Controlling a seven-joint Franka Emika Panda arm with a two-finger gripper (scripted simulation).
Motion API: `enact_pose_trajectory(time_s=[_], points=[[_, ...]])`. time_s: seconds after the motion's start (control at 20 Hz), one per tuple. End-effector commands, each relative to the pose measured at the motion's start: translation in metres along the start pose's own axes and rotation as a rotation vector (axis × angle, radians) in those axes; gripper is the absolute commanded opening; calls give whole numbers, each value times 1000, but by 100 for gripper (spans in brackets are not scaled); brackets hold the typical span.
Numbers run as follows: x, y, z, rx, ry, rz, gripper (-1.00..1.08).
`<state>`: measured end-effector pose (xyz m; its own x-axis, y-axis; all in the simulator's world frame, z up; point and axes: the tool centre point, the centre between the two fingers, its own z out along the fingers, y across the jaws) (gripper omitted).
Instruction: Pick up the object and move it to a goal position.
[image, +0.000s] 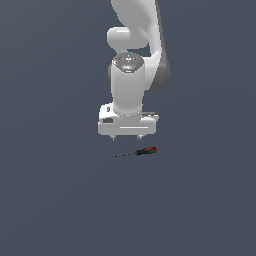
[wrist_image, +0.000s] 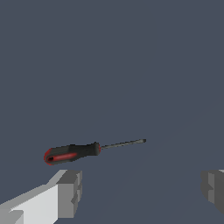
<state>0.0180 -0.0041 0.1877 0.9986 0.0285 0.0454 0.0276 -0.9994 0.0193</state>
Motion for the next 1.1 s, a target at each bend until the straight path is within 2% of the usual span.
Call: enact_pose_trajectory(time_s=[0.0,0.55,1.05], points=[[0,0,0,0,0,0,100],[2,11,0,22,5,39,100],[2,9,3,23,3,70,100]])
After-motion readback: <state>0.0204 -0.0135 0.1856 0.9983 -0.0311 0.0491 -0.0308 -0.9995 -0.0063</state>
